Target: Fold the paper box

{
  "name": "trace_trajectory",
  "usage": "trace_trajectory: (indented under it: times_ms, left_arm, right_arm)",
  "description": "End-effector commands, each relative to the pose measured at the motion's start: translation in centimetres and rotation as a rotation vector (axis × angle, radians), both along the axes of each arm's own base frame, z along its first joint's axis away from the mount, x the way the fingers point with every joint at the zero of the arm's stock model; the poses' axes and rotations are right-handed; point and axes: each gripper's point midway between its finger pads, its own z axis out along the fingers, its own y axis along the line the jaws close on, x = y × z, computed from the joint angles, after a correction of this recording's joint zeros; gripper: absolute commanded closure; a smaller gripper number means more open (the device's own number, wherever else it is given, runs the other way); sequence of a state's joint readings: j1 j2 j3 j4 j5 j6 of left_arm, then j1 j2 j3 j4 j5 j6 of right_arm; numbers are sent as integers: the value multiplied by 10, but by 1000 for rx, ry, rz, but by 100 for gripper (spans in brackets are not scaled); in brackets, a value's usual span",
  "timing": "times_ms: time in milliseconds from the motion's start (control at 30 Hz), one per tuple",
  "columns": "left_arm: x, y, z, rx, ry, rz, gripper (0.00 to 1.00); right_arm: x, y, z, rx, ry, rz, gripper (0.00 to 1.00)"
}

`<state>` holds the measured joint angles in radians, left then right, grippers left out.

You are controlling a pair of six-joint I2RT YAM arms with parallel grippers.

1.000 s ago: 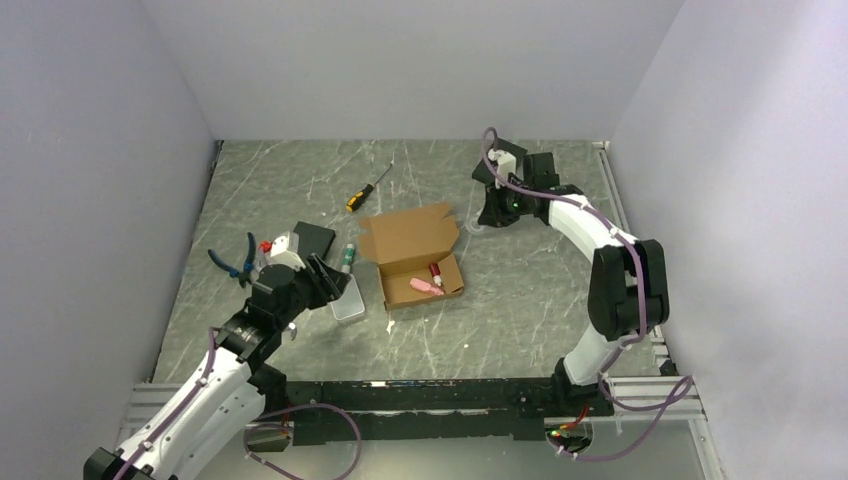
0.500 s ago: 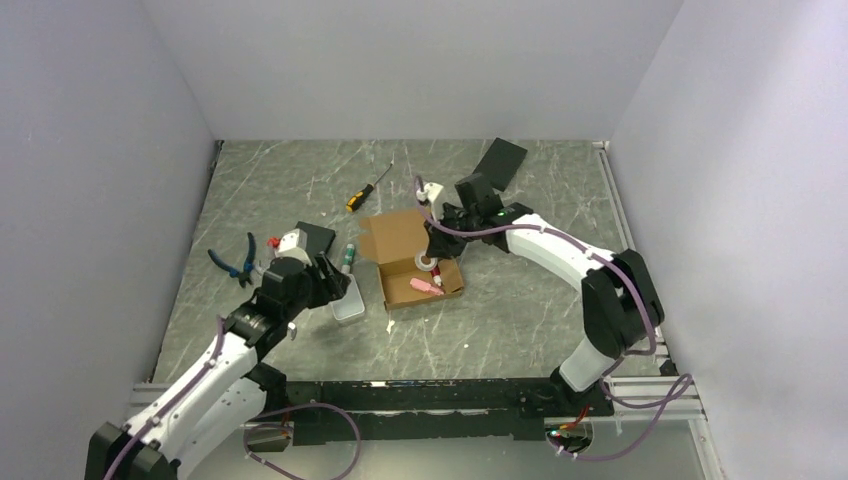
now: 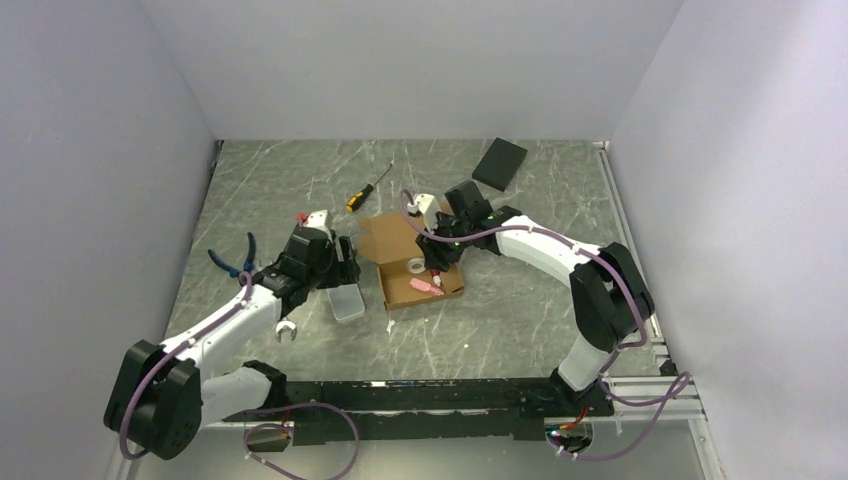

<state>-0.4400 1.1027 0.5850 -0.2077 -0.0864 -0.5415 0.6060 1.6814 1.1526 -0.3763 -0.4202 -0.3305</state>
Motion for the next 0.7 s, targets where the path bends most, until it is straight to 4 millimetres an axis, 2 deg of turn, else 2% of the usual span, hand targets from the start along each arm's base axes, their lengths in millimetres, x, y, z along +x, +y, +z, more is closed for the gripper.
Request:
trace_trajectory:
  times_ms: [0,167,400,667]
  left_arm:
    - [24,0,14,44,-88,-9,18]
    - [37,5,2,79,-88,1,23]
    - [61,7,-3,132,-125,-16,42]
    - [81,3,-20,190,-98,-50,50]
  right_arm:
    - [-2,1,32,60,-33,64,48]
    - [-6,-11,54,153,-26,106,44]
    - [-3,-18,60,181,-22,96,44]
    - [-2,-23,62,193,-20,87,43]
